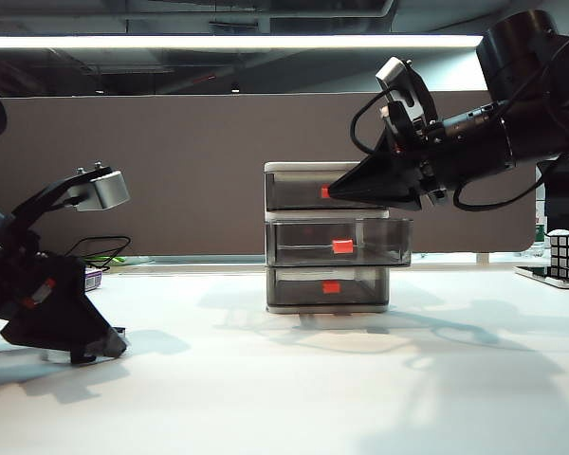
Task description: Open the second layer of the drawer on the table, pick up the transparent tape on the table and put it in, and finally close the drawer.
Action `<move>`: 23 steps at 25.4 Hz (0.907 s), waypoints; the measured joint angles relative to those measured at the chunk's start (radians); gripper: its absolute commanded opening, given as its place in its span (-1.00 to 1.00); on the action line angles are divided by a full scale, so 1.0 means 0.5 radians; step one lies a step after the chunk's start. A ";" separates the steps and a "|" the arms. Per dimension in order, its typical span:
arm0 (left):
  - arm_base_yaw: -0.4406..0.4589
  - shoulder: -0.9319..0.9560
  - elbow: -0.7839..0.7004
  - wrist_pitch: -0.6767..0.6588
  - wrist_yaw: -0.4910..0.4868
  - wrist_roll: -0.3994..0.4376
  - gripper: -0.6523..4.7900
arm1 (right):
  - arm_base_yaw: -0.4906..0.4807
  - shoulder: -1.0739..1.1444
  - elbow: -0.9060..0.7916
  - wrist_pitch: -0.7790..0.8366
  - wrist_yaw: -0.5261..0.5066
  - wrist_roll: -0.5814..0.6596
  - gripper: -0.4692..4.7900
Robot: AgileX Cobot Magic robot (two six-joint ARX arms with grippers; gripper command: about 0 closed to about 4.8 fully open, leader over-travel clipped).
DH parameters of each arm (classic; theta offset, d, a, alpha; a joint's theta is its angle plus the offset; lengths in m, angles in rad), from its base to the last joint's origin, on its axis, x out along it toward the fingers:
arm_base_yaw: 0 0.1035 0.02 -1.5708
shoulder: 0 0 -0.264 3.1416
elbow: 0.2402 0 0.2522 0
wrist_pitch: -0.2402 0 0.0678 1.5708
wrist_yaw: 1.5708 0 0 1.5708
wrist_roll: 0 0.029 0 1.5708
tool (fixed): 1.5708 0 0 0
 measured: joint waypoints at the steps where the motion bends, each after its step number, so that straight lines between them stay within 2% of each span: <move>1: 0.001 -0.002 0.000 -0.005 -0.001 0.000 0.14 | 0.000 0.000 0.000 0.001 0.000 -0.001 -0.84; 4: 0.001 -0.008 0.002 -0.017 -0.001 -0.008 -0.04 | 0.000 0.000 0.000 0.001 -0.001 0.000 -0.84; 6: 0.001 -0.008 0.003 -0.017 -0.001 -0.008 -0.23 | 0.000 0.000 0.000 0.000 0.000 0.000 -0.84; 11: 0.000 -0.038 0.004 -0.034 -0.014 -0.027 -0.22 | 0.000 0.000 0.000 0.000 -0.001 0.000 -0.84; 15: -0.061 -0.204 0.083 -0.246 -0.069 -0.030 -0.22 | -0.001 0.000 0.000 0.000 0.000 0.000 -0.84; 21: -0.333 -0.259 0.460 -0.218 -0.070 -0.023 -0.22 | 0.000 0.000 0.001 0.000 0.000 -0.001 -0.84; 23: -0.438 -0.230 0.571 -0.234 -0.127 -0.021 -0.22 | -0.002 0.000 0.001 0.001 0.000 0.000 -0.84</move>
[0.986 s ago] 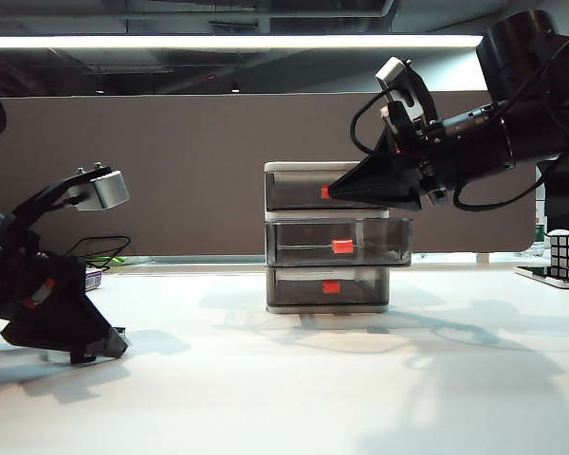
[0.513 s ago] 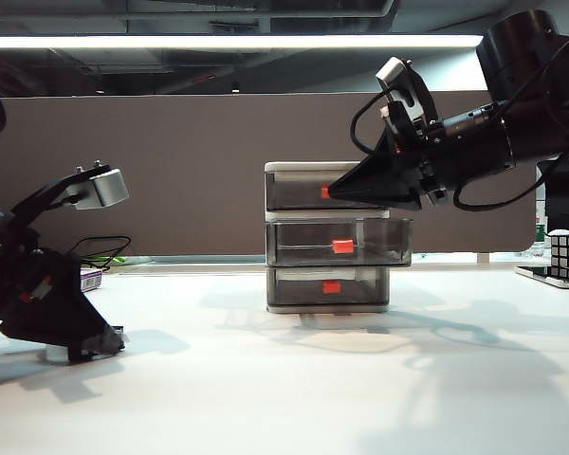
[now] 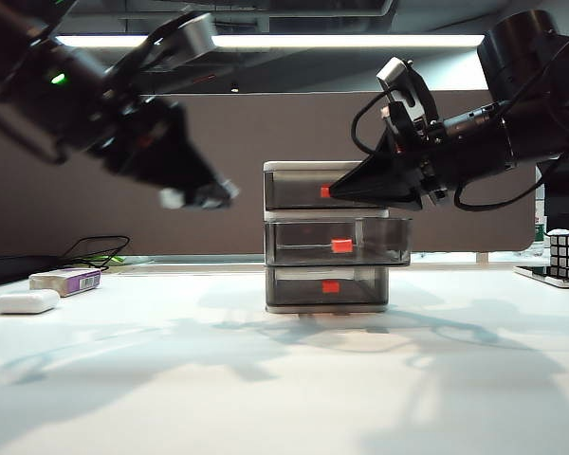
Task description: Open the second layer of the drawer on the table, pick up the transparent tape on the table and put it in, and finally close the drawer.
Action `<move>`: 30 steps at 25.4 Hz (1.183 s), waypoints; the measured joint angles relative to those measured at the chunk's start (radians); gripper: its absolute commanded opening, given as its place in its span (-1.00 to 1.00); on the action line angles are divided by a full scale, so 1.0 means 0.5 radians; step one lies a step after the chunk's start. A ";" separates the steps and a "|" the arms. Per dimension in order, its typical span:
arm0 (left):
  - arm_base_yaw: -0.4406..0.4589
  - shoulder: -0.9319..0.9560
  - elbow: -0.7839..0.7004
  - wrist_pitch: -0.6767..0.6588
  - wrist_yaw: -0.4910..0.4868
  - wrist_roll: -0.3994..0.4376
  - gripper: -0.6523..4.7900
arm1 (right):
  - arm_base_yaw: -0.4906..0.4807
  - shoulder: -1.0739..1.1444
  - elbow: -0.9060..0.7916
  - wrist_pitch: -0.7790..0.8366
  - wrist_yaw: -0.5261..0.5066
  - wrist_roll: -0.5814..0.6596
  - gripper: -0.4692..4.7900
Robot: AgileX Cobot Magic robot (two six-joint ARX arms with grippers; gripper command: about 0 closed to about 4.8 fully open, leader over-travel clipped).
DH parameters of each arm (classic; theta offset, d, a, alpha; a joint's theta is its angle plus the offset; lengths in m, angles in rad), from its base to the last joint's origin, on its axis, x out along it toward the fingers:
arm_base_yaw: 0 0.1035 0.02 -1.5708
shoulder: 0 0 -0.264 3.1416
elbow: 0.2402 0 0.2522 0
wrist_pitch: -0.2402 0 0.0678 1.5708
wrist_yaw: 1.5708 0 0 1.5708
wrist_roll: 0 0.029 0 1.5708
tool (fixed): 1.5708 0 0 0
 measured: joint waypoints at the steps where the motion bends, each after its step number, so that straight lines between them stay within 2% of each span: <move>1: -0.023 0.020 0.041 0.011 -0.011 0.000 -0.22 | 0.001 0.000 0.000 0.000 -0.001 0.000 -0.84; 7: -0.102 0.186 0.216 0.068 -0.019 -0.002 -0.22 | 0.002 0.000 0.000 0.001 -0.002 0.002 -0.84; 14: -0.305 0.420 0.414 0.145 -0.016 0.000 -0.22 | 0.002 0.000 0.000 0.002 -0.007 0.008 -0.84; 21: -0.310 0.600 0.466 0.195 -0.031 0.000 -0.21 | 0.003 0.000 0.000 0.002 -0.039 0.008 -0.84; 25: -0.310 0.643 0.470 0.358 -0.029 -0.001 0.07 | 0.003 0.000 0.000 0.002 -0.056 0.008 -0.84; 30: -0.309 0.660 0.471 0.397 -0.032 0.003 0.06 | 0.002 0.000 0.000 0.002 -0.059 0.008 -0.84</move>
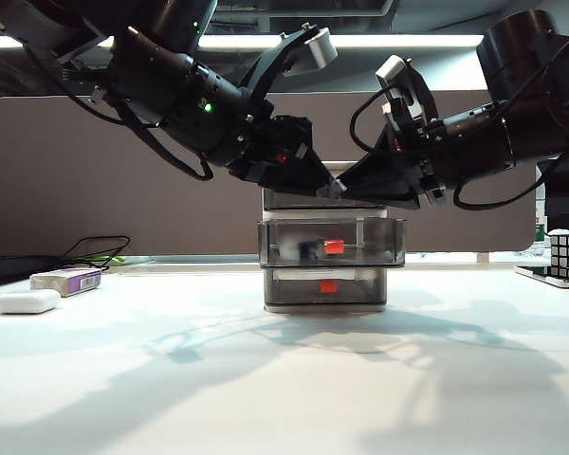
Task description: Open the second layer of the drawer on the table, pick up the transparent tape on the table and put it in, and finally close the drawer.
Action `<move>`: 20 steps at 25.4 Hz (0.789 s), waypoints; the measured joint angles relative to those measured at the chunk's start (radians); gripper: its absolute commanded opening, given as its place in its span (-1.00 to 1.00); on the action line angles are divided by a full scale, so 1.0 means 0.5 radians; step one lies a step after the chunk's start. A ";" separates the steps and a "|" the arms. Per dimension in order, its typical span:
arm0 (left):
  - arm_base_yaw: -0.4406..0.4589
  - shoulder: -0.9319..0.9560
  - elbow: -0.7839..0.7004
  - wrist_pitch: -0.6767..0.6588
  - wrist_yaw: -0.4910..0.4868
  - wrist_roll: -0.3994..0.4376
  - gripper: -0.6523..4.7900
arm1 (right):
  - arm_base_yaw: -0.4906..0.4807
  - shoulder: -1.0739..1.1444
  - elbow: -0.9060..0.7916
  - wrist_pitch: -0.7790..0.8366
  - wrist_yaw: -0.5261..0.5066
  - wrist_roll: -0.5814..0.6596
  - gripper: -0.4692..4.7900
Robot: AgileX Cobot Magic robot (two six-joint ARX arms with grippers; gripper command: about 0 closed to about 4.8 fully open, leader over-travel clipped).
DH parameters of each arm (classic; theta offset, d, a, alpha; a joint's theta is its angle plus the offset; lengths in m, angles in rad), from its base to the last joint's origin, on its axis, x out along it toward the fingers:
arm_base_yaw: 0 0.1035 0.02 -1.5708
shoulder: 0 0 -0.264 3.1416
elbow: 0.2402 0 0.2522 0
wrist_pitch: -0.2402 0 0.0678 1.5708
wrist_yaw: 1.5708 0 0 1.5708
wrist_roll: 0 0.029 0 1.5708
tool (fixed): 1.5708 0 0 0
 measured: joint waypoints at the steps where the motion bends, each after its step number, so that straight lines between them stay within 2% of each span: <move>1: -0.001 -0.002 0.000 0.006 -0.005 -0.002 0.03 | 0.001 0.000 0.000 0.000 0.000 0.001 -0.84; 6: 0.000 -0.169 -0.002 -0.207 -0.150 -0.043 -0.02 | 0.002 0.000 0.000 0.000 -0.001 0.000 -0.84; 7: 0.000 -0.241 -0.001 -0.260 -0.176 -0.043 -0.13 | 0.001 0.000 0.000 0.000 -0.001 0.001 -0.84; 8: 0.000 -0.298 0.000 -0.294 -0.179 -0.043 -0.41 | 0.001 0.000 0.000 0.000 -0.001 0.001 -0.84; 9: 0.000 -0.423 0.000 -0.392 -0.175 -0.043 -0.49 | 0.002 0.000 0.000 0.000 -0.001 0.001 -0.84; 10: 0.000 -0.475 0.000 -0.456 -0.172 -0.043 -0.70 | 0.002 0.000 0.000 0.000 -0.002 0.001 -0.84; 11: 0.000 -0.533 0.000 -0.548 -0.172 -0.047 -0.77 | 0.002 0.000 0.000 0.000 -0.002 0.001 -0.84; 15: 0.001 -0.621 0.000 -0.899 -0.134 -0.050 -0.78 | 0.002 0.000 0.000 0.000 -0.001 0.001 -0.84; 17: 0.002 -0.591 -0.002 -1.067 -0.022 -0.050 -0.78 | 0.002 0.000 0.000 -0.001 -0.002 0.002 -0.84; 18: 0.001 -0.541 -0.005 -1.120 0.062 -0.050 -0.78 | 0.002 0.000 0.000 0.001 -0.002 0.008 -0.84; 20: -0.001 -0.430 -0.006 -1.081 0.099 -0.050 -0.78 | 0.001 0.000 0.000 0.000 -0.002 0.015 -0.84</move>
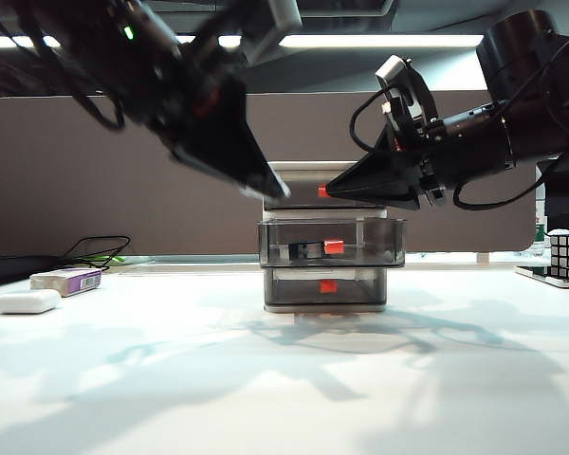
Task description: Open the second layer of the drawer on the table, pick up the transparent tape on the table and put it in, and finally close the drawer.
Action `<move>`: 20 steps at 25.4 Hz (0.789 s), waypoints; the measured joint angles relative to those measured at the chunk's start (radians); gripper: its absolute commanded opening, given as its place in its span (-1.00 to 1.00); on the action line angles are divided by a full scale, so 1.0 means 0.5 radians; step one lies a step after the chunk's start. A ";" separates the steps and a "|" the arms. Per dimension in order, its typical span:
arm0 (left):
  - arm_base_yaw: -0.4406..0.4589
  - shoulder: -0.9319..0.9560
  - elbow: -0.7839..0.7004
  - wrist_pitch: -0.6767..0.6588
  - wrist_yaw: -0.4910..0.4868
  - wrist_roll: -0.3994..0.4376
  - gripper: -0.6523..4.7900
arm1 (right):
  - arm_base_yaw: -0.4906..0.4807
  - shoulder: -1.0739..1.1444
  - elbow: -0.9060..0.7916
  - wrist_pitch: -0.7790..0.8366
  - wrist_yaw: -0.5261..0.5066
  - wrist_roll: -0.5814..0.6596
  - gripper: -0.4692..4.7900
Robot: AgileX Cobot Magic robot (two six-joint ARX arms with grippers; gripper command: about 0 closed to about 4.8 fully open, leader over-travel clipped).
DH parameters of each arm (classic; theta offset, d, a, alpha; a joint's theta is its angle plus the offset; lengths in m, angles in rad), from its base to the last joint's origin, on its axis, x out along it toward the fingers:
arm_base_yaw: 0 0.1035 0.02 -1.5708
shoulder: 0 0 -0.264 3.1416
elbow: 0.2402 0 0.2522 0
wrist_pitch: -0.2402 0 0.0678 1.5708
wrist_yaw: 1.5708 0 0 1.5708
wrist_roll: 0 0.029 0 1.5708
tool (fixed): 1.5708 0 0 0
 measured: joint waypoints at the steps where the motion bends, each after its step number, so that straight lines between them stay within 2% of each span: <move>1: 0.001 0.053 0.002 0.042 0.000 0.000 -0.78 | 0.000 0.000 0.000 0.000 0.001 0.001 -0.84; 6: 0.007 0.281 0.000 0.233 -0.030 -0.022 -0.78 | 0.000 0.000 0.000 -0.002 0.000 0.004 -0.84; 8: 0.007 0.390 0.000 0.421 -0.058 -0.064 -0.78 | 0.000 0.000 0.000 -0.010 -0.005 0.006 -0.84; 13: 0.006 0.417 0.001 0.650 -0.108 -0.090 -0.78 | 0.002 -0.005 -0.001 -0.024 -0.125 -0.008 -0.84; 15: 0.003 0.444 0.001 0.740 -0.207 -0.090 -0.78 | 0.002 -0.011 -0.002 -0.018 -0.128 -0.008 -0.84; 20: 0.008 0.523 0.002 0.883 -0.294 -0.092 -0.78 | 0.002 -0.098 -0.001 0.046 -0.108 -0.008 -0.84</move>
